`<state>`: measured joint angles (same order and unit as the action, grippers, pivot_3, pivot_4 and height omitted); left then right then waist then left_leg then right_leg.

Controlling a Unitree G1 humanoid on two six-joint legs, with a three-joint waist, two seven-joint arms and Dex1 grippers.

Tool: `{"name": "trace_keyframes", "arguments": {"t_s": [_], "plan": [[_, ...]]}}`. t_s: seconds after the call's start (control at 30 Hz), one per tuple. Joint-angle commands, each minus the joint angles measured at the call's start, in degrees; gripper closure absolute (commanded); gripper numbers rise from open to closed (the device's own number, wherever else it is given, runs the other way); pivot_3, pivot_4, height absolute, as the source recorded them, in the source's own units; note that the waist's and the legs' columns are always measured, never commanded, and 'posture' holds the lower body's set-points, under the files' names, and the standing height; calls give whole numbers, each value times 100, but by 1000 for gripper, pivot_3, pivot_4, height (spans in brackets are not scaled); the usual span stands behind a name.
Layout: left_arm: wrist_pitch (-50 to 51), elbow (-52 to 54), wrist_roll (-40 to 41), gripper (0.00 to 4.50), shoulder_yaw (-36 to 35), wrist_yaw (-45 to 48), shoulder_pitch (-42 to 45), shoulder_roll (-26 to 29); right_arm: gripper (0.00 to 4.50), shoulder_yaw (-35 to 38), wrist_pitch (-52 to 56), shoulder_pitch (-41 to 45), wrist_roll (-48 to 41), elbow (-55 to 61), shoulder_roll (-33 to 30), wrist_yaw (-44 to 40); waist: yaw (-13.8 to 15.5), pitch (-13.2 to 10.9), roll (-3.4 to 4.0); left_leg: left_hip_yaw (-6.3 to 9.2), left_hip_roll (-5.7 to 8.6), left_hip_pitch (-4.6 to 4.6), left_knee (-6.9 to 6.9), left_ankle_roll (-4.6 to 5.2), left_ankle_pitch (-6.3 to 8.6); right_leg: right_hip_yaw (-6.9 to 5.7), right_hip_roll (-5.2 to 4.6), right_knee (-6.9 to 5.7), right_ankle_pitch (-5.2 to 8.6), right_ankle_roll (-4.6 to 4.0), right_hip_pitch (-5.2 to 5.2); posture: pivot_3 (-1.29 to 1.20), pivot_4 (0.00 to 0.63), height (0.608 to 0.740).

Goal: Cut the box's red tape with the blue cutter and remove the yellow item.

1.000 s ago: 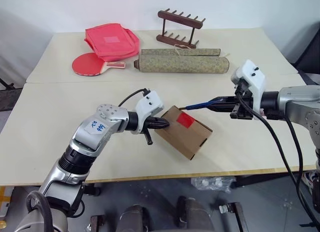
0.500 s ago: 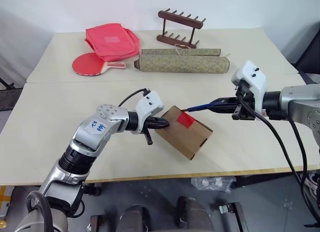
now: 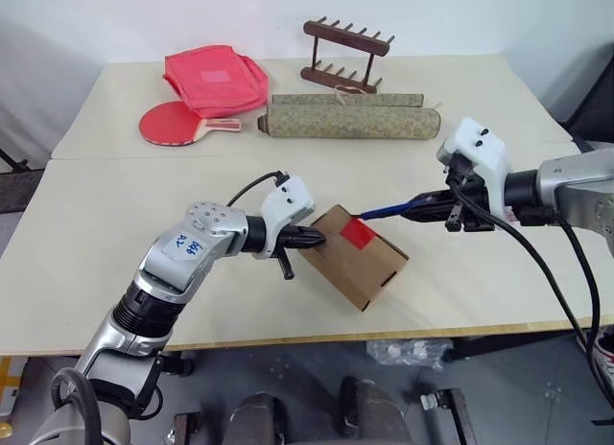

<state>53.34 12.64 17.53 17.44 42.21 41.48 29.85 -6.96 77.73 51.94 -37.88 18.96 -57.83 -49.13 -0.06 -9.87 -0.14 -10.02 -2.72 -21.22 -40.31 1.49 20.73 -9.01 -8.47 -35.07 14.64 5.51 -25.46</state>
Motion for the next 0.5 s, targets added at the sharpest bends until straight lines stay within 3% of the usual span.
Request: {"name": "trace_keyframes", "arguments": {"t_s": [0.03,0.33,0.5], "plan": [[107,-81,-141,4439,158,-79,-98,-19,4338,-180,414,181,13,-169,128,116,3,0,0,0,1,0,0,0,0,0,-1,0,0,0,0,0,150,740],[397,-208,-298,4439,445,-242,134,-49,4338,-357,1229,701,12,-404,383,402,20,5,-7,2,3,-2,-1,4,-2,-2,-6,-1,0,0,1,0,150,740],[542,-307,-455,4439,664,-324,225,-54,4338,-478,1376,816,-9,-386,216,372,28,9,-9,3,4,-2,-1,5,-2,-3,-7,-1,0,0,2,0,150,740]]}}
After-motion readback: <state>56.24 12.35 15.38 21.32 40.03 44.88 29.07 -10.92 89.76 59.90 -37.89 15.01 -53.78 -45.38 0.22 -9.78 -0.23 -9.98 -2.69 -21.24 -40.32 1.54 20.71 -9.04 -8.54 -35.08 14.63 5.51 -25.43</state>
